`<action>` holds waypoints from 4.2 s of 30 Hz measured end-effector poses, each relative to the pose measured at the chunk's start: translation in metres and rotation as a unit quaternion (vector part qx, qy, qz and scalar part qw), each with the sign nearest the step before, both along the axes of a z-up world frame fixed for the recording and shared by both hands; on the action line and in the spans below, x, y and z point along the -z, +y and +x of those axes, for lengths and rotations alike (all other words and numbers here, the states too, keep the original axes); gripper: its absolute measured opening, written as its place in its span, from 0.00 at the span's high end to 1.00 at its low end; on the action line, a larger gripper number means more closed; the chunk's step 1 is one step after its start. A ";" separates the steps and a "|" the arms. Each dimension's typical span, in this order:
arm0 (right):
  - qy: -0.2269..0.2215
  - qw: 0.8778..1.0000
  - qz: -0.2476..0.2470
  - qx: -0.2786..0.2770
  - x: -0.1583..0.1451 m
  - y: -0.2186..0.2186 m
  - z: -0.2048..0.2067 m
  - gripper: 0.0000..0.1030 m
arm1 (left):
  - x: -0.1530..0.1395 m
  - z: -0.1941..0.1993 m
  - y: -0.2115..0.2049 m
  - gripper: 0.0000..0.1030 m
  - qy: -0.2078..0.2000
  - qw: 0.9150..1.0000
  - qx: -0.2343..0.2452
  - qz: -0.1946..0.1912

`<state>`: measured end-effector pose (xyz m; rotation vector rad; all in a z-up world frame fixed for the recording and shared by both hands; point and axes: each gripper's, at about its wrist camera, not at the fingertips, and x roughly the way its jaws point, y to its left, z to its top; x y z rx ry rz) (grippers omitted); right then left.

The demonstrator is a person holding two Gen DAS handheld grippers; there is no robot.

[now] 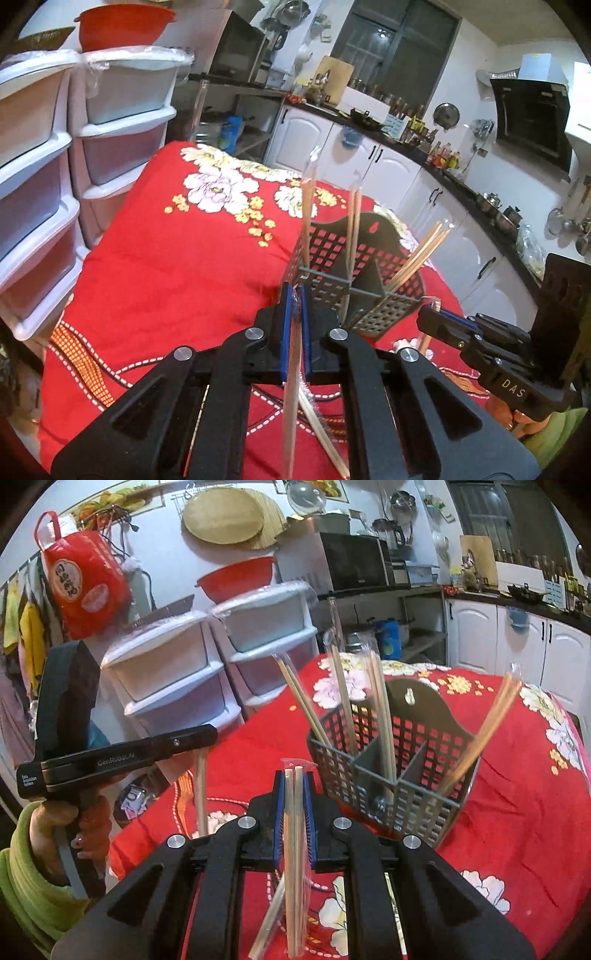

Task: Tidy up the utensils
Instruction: 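Lift both held chopsticks and carry them above the grey caddy, then lower the chopsticks into the caddy compartments with both grippers, then open both grippers to release the chopsticks into the grey caddy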

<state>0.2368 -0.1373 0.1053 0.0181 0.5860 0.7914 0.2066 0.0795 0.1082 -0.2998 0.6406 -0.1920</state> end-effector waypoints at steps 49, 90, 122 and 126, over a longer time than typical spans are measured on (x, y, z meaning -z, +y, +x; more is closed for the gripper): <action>-0.154 0.979 0.074 0.113 -0.119 -0.062 0.052 0.91 | -0.155 0.068 -0.064 0.99 -0.152 0.988 0.030 0.019; -0.071 0.990 0.005 0.121 -0.017 -0.039 0.137 0.90 | -0.033 0.165 -0.063 0.99 -0.087 0.996 0.013 0.032; -0.036 0.991 -0.012 0.125 -0.006 -0.044 0.120 0.90 | -0.022 0.141 -0.054 0.92 -0.040 0.999 0.019 0.029; -0.036 0.991 -0.013 0.129 -0.007 -0.048 0.114 0.90 | -0.023 0.135 -0.053 0.90 -0.036 0.999 0.018 0.026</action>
